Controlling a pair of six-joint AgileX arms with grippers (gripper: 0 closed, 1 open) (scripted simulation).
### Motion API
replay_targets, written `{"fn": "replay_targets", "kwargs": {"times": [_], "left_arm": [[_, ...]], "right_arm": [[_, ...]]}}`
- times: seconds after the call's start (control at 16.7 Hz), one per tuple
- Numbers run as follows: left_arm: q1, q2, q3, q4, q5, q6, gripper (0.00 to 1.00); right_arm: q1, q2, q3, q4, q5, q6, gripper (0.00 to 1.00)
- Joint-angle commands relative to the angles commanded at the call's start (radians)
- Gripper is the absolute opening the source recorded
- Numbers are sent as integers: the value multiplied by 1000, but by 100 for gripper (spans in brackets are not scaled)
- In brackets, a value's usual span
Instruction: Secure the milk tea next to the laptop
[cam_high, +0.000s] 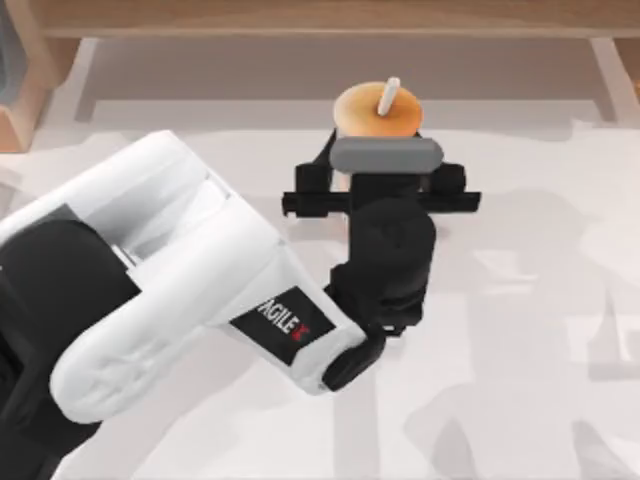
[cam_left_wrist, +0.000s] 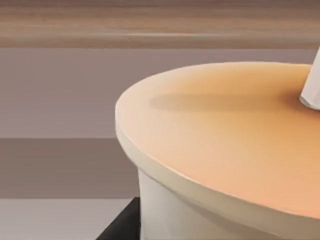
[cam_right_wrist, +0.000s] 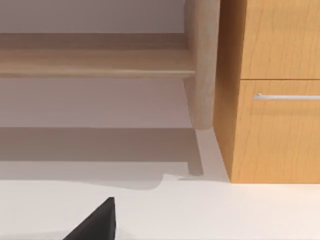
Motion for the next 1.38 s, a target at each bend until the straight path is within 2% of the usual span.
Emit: {"fn": "replay_targets", "kwargs": {"times": [0.3, 0.54, 0.84, 1.38], "left_arm": [[12, -18, 13, 23, 15, -2, 0], [82, -85, -14, 87, 95, -13, 0], [236, -189, -151, 153, 255, -19, 0], [596, -389, -537, 217, 608, -6, 0]], "right_arm": [[0, 0, 0, 0, 0, 0, 100], [0, 0, 0, 0, 0, 0, 100], [0, 0, 0, 0, 0, 0, 100], [0, 0, 0, 0, 0, 0, 100]]}}
